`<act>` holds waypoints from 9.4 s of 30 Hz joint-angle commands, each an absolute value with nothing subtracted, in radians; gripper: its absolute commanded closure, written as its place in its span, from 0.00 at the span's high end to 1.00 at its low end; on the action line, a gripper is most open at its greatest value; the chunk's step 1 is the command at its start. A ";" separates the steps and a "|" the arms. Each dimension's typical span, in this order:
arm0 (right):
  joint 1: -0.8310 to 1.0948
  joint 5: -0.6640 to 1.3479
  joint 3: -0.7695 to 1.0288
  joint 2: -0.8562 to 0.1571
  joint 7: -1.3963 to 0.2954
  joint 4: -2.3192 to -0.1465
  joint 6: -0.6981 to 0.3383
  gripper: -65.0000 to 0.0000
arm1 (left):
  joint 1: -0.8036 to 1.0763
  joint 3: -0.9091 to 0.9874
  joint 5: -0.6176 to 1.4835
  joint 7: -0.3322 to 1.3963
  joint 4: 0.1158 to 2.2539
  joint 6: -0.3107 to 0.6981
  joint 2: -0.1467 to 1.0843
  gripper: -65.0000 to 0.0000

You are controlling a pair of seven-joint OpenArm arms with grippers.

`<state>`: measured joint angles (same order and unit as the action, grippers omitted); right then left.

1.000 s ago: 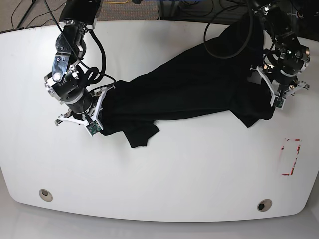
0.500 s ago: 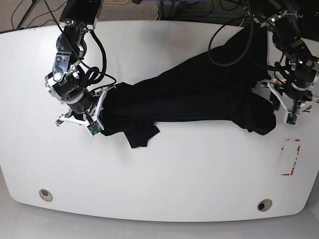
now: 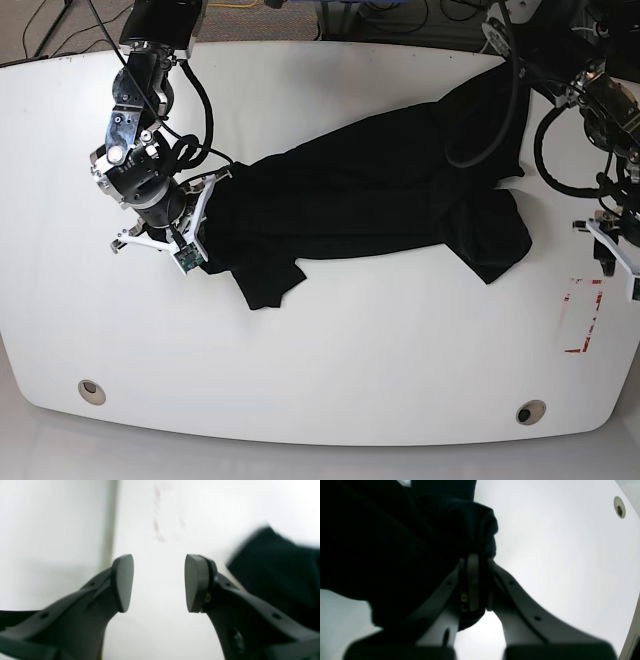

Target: Layout the t-shirt on the table in an organized manner, then fold the t-shirt properly

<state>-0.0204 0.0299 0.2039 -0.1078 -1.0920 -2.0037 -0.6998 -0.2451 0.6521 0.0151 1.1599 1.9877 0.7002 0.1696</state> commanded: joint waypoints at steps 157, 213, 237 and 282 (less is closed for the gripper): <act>-0.134 0.041 0.214 -0.093 -1.075 -2.022 -0.698 0.00 | -0.475 0.429 0.016 0.756 0.989 0.578 0.133 0.48; -0.134 0.041 0.211 -0.087 -1.075 -2.022 -0.698 0.00 | -0.406 0.317 0.018 0.751 0.955 0.645 0.113 0.01; -0.182 0.033 0.214 -0.088 -1.075 -2.022 -0.698 0.00 | -0.357 0.349 0.022 0.789 1.247 0.616 0.108 0.00; -1.141 0.035 0.050 -0.314 -1.133 -1.684 -0.698 0.01 | -1.173 0.389 0.016 1.204 1.695 0.613 0.159 0.00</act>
